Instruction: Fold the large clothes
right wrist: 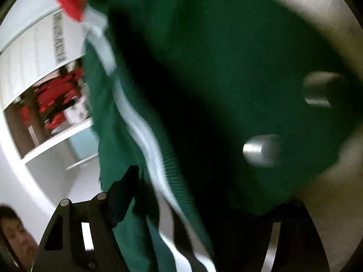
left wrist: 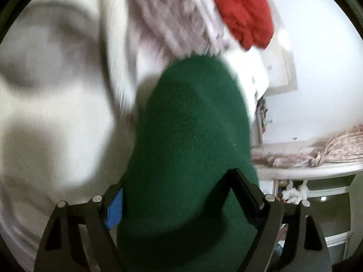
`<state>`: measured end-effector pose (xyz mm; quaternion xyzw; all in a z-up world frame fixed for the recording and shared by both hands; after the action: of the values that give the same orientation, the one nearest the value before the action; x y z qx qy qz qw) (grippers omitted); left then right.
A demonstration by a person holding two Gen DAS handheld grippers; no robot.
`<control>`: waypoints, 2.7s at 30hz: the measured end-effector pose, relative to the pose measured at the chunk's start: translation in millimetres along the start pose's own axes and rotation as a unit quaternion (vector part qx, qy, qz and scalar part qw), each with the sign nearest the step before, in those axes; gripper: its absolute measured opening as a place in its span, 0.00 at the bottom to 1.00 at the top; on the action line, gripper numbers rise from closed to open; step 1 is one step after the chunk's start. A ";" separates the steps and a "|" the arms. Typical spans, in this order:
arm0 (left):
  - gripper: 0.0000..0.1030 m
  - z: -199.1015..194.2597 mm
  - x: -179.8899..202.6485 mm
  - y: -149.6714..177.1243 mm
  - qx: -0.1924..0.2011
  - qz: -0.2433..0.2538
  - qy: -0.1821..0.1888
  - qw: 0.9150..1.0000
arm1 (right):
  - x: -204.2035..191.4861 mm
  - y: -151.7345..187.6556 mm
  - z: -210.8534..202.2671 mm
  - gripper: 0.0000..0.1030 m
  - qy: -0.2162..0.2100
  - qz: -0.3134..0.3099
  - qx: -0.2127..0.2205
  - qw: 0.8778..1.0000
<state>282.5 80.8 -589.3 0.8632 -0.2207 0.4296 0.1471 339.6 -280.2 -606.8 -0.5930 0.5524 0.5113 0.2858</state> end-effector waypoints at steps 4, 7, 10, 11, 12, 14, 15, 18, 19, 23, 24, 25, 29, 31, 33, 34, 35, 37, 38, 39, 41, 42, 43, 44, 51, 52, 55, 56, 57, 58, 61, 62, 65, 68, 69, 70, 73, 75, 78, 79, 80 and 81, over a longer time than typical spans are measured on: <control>0.80 -7.6 9.1 -58.6 0.008 0.081 -0.078 0.994 | -26.8 46.5 25.9 0.70 0.005 -0.003 0.013 1.000; 0.80 5.9 -1.8 -60.6 -0.011 0.139 -0.183 0.973 | -2.5 64.6 31.9 0.70 0.080 0.042 0.041 0.995; 0.82 6.1 -3.6 -52.1 -0.010 0.155 -0.197 0.968 | 8.6 81.6 33.5 0.70 0.069 0.081 0.060 0.992; 0.83 6.1 -4.3 -47.2 -0.006 0.160 -0.208 0.965 | 5.4 86.0 34.5 0.65 0.079 0.074 0.065 0.992; 0.85 7.6 -5.1 -44.4 -0.007 0.164 -0.214 0.963 | 1.2 89.7 34.6 0.58 0.091 0.066 0.073 0.991; 0.91 9.9 -8.3 -36.2 -0.002 0.171 -0.227 0.959 | -21.8 84.9 39.6 0.35 0.129 0.047 0.097 0.986; 0.92 6.1 -11.3 -38.7 0.005 0.172 -0.228 0.958 | -33.4 86.1 32.1 0.28 0.152 0.034 0.115 0.981; 1.00 9.6 -14.2 -37.2 -0.004 0.162 -0.221 0.962 | -81.4 85.3 -8.1 0.14 0.231 -0.009 0.183 0.956; 1.00 11.4 -14.3 -39.1 -0.013 0.161 -0.217 0.963 | -88.6 86.0 -18.4 0.14 0.255 -0.017 0.189 0.948; 1.00 11.3 -5.1 -38.8 -0.017 0.187 -0.245 0.951 | -63.5 69.6 -4.6 0.20 0.312 0.025 0.100 0.945; 1.00 9.6 -1.6 -38.9 -0.015 0.195 -0.251 0.948 | -65.8 67.2 -5.6 0.24 0.314 0.034 0.093 0.944; 1.00 7.8 1.3 -39.5 -0.011 0.205 -0.259 0.944 | -69.1 62.8 -9.4 0.34 0.322 0.038 0.090 0.942; 1.00 5.1 13.6 -40.6 0.013 0.260 -0.305 0.916 | -101.7 44.2 -46.6 0.60 0.341 0.021 0.175 0.923; 1.00 9.6 18.1 -42.3 0.019 0.277 -0.315 0.907 | -109.1 17.0 -57.1 0.63 0.324 0.015 0.209 0.922; 1.00 16.9 22.2 -45.5 0.023 0.288 -0.322 0.902 | -110.0 -27.8 -58.9 0.65 0.307 0.001 0.218 0.926; 1.00 19.0 23.9 -47.1 0.026 0.290 -0.323 0.901 | -102.5 -45.7 -56.3 0.65 0.301 0.001 0.217 0.928; 1.00 20.5 27.2 -49.1 0.030 0.294 -0.322 0.900 | -94.0 -60.6 -58.7 0.65 0.299 -0.004 0.216 0.930; 1.00 21.9 32.0 -51.4 0.036 0.298 -0.324 0.897 | -89.8 -84.3 -40.6 0.62 0.294 -0.017 0.205 0.934; 1.00 22.5 33.8 -52.9 0.040 0.301 -0.327 0.895 | -91.8 -90.6 -37.7 0.22 0.304 -0.028 0.214 0.928; 1.00 22.4 35.0 -53.8 0.043 0.304 -0.330 0.893 | -95.9 -92.8 -34.8 0.04 0.324 -0.038 0.214 0.921; 1.00 24.5 35.9 -54.0 0.041 0.308 -0.331 0.891 | -102.5 -100.0 -42.1 0.03 0.372 -0.049 0.235 0.897; 1.00 24.8 35.9 -53.7 0.040 0.309 -0.329 0.891 | -110.6 -98.4 -51.5 0.03 0.382 -0.050 0.252 0.887; 1.00 24.1 36.1 -53.0 0.038 0.309 -0.328 0.892 | -115.6 -89.1 -72.6 0.02 0.383 -0.047 0.274 0.881; 1.00 24.8 36.4 -52.1 0.035 0.310 -0.322 0.894 | -124.6 -80.4 -89.1 0.02 0.373 -0.039 0.305 0.875; 1.00 19.8 39.2 -52.8 0.041 0.307 -0.337 0.889 | -78.6 -76.5 -104.1 0.03 0.361 0.022 0.235 0.902; 1.00 14.6 38.3 -54.1 0.046 0.303 -0.340 0.889 | -75.1 -76.7 -99.8 0.07 0.342 0.026 0.224 0.912; 1.00 -11.5 24.2 -56.6 0.075 0.294 -0.387 0.871 | -82.5 -46.3 -96.3 0.52 0.265 0.015 0.212 0.941; 1.00 -24.8 13.3 -55.4 0.090 0.294 -0.421 0.853 | -81.3 -31.1 -94.0 0.71 0.256 0.014 0.211 0.943; 1.00 -33.8 4.6 -52.7 0.097 0.293 -0.434 0.846 | -77.3 -17.1 -90.3 0.71 0.253 0.018 0.208 0.945; 1.00 -44.1 -7.6 -49.2 0.107 0.290 -0.451 0.837 | -70.4 -0.9 -85.5 0.71 0.255 0.028 0.196 0.946; 1.00 -57.3 -57.1 -31.6 0.097 0.265 -0.492 0.823 | -35.2 53.0 -65.7 0.75 0.259 0.081 0.165 0.948; 1.00 -56.4 -77.8 -24.8 0.088 0.251 -0.504 0.822 | -18.3 71.3 -56.5 0.77 0.241 0.110 0.168 0.949; 1.00 -43.4 -122.8 -10.3 0.065 0.229 -0.516 0.823 | 17.3 102.6 -30.8 0.78 0.130 0.184 0.201 0.953; 1.00 -42.7 -141.7 -9.9 0.077 0.186 -0.486 0.850 | 39.1 116.7 -3.3 0.78 0.036 0.244 0.214 0.945; 1.00 -42.6 -143.8 -12.2 0.077 0.175 -0.478 0.857 | 40.4 117.8 0.4 0.78 0.014 0.253 0.226 0.940; 1.00 -41.9 -146.0 -14.8 0.074 0.165 -0.473 0.863 | 39.5 117.9 3.5 0.77 -0.004 0.257 0.239 0.936; 1.00 -37.8 -145.8 -21.3 0.070 0.160 -0.468 0.867 | 24.2 114.9 1.2 0.25 -0.017 0.245 0.262 0.933; 1.00 -37.2 -145.7 -21.1 0.076 0.160 -0.467 0.866 | 4.3 113.7 -11.5 0.13 0.035 0.219 0.275 0.936; 1.00 -38.3 -146.9 -23.0 0.065 0.149 -0.459 0.873 | -40.2 111.0 -37.8 0.09 0.120 0.153 0.292 0.936; 1.00 -38.4 -146.6 -23.2 0.059 0.144 -0.457 0.876 | -55.0 110.1 -48.8 0.09 0.155 0.128 0.302 0.932; 1.00 -38.5 -145.8 -24.4 0.052 0.136 -0.456 0.878 | -67.1 109.3 -58.9 0.09 0.191 0.102 0.308 0.926; 1.00 -40.3 -144.3 -25.8 0.045 0.129 -0.455 0.880 | -73.4 109.0 -66.9 0.08 0.225 0.083 0.309 0.920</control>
<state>191.4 157.6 -683.6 0.9332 -0.3530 0.0142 -0.0655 265.5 -338.7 -493.4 -0.5265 0.7801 0.1904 0.2793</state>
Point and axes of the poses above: each gripper's, at about its wrist camera, not at the fingertips, and z roughly the way its jaws point, x to its right, y to its underside, the point moved 6 cm from there along z, roughly the way its jaws point, and after that the axes turned 10 degrees about -z, right-handed, at the moved point
